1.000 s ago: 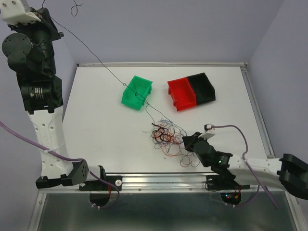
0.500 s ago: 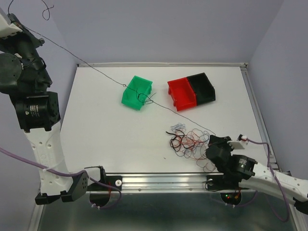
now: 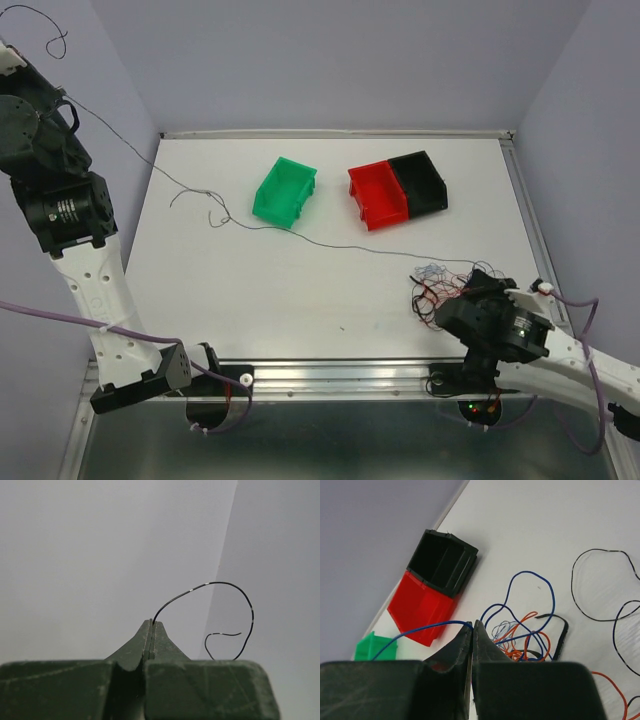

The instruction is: Untangle the cables

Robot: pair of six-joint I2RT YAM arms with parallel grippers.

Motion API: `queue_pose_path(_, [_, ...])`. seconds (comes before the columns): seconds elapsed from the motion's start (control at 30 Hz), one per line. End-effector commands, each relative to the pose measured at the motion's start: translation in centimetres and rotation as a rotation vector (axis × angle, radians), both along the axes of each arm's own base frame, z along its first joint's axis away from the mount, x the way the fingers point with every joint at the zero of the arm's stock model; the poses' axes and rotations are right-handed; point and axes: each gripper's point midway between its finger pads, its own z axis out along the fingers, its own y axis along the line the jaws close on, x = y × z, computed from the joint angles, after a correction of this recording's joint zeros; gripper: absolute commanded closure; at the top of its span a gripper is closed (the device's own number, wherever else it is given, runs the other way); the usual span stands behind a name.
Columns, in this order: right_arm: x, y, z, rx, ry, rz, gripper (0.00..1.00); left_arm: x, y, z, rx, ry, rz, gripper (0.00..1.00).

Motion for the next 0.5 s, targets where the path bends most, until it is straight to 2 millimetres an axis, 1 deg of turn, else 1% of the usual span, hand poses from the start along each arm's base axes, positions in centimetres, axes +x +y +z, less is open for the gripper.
queue_pose_path(0.0, [1.2,0.6,3.4,-0.181,-0.040,-0.041,0.99,0.0,-1.7,2.0,0.094,-0.033,-0.087,1.00])
queue_pose_path(0.03, [1.9,1.8,4.1,-0.252,-0.017,-0.038,0.99,0.0,-2.5,2.2,0.121,-0.034,-0.125,1.00])
queue_pose_path(0.07, [2.2,2.3,4.7,-0.288,-0.010,-0.040,0.99,0.8,-3.3,1.6,0.139,-0.012,-0.175,1.00])
queue_pose_path(0.1, [2.7,2.8,5.4,-0.348,-0.009,-0.046,0.99,1.0,-3.7,1.4,0.129,-0.016,-0.206,1.00])
queue_pose_path(0.13, [3.4,4.0,6.3,-0.407,0.008,-0.047,0.99,1.5,-4.5,1.2,0.146,-0.005,-0.247,1.00])
queue_pose_path(0.17, [3.8,4.5,6.5,-0.434,0.011,-0.055,0.99,1.6,-4.6,1.0,0.142,-0.005,-0.260,1.00])
queue_pose_path(0.2, [4.2,4.7,6.8,-0.455,0.023,-0.066,0.99,2.0,-5.2,0.9,0.151,0.000,-0.294,1.00])
queue_pose_path(0.23, [4.7,4.4,7.2,-0.470,0.034,-0.105,0.99,2.4,-5.4,0.7,0.148,0.004,-0.311,1.00])
queue_pose_path(0.27, [5.2,4.6,7.8,-0.481,0.037,-0.123,0.99,2.7,-5.6,0.5,0.145,0.008,-0.324,1.00])
queue_pose_path(0.33, [6.4,3.6,7.5,-0.539,0.096,-0.203,0.99,3.4,-5.6,0.1,0.144,0.021,-0.330,1.00])
queue_pose_path(0.37, [7.0,3.4,7.4,-0.562,0.128,-0.232,0.99,3.4,-5.2,0.3,0.141,0.016,-0.308,1.00])
queue_pose_path(0.4, [7.5,1.7,7.0,-0.566,0.174,-0.300,0.99,3.5,-4.8,0.5,0.140,0.016,-0.288,1.00])
queue_pose_path(0.43, [7.7,1.0,6.9,-0.568,0.193,-0.328,0.99,3.8,-4.6,0.3,0.136,0.021,-0.284,1.00])
queue_pose_path(0.47, [7.9,0.5,6.7,-0.577,0.215,-0.351,0.99,3.4,-3.5,0.4,0.118,0.017,-0.219,1.00])
